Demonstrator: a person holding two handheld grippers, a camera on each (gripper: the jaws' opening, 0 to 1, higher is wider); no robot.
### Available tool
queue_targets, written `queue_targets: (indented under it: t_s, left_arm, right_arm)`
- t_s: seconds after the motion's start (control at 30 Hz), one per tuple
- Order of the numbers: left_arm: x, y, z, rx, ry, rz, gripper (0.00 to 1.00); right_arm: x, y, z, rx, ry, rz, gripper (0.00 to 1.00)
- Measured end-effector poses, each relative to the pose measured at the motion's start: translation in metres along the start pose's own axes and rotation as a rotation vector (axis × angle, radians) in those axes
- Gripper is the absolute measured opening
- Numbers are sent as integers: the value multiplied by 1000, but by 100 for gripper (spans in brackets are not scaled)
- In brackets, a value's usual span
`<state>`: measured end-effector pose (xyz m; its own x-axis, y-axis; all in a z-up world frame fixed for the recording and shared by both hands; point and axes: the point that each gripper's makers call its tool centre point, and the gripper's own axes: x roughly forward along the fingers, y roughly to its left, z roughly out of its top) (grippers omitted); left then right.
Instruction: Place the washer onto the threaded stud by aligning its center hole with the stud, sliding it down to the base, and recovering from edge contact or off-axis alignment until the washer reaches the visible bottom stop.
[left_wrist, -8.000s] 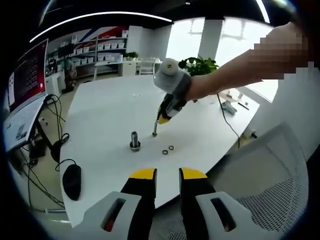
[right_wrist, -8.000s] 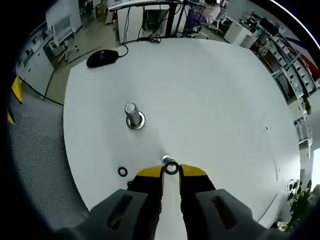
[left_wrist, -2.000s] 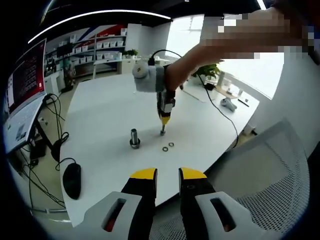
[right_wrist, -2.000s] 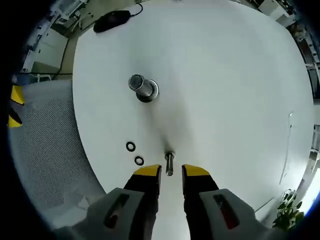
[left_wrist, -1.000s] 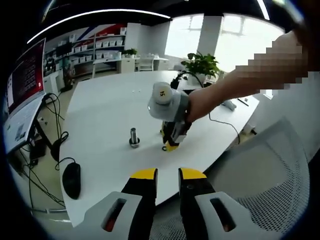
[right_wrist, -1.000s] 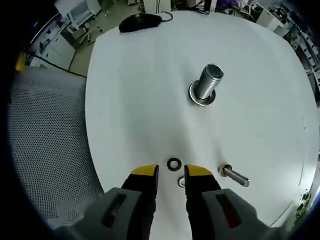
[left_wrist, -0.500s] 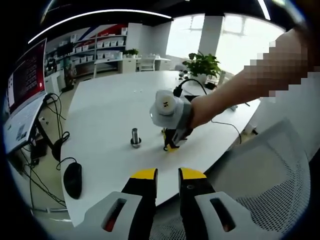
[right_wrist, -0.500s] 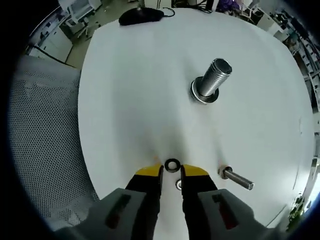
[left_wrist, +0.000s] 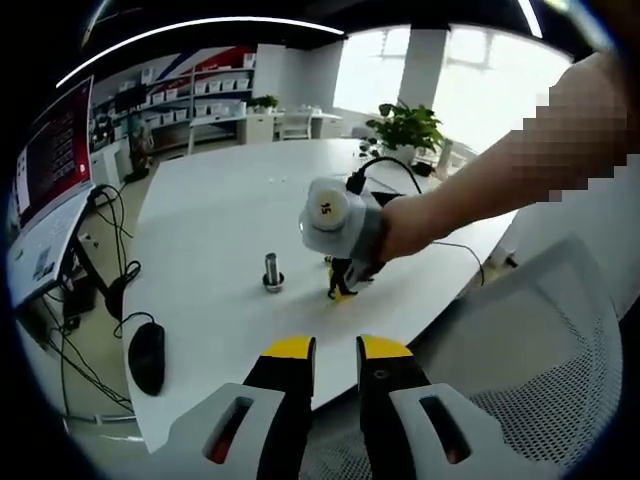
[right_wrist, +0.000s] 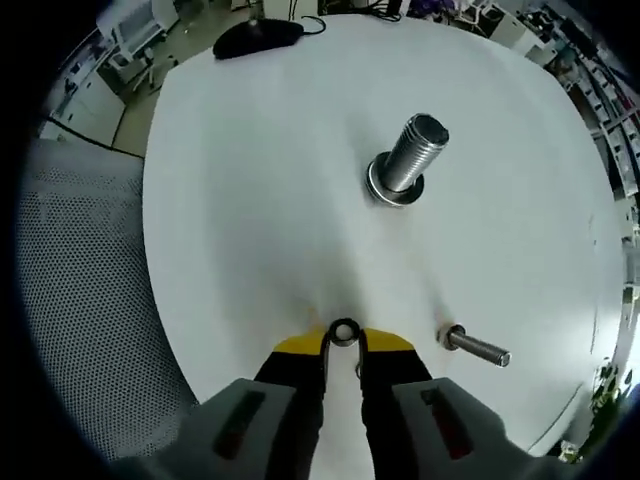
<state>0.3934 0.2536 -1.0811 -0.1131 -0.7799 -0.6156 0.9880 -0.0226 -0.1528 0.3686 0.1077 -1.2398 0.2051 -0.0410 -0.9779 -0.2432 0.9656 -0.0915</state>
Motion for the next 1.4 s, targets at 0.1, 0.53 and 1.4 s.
queue_targets:
  t_s: [0.1, 0.53, 1.4]
  left_arm:
    - [0, -1, 0, -1, 5, -4, 14]
    - [2, -8, -8, -2, 53, -33, 14]
    - [1, -17, -8, -2, 42, -81, 15]
  right_arm:
    - [1, -3, 1, 19, -43, -12, 14]
    - [0, -10, 0, 178, -140, -3, 14]
    - [-55, 1, -4, 284, -226, -6, 14]
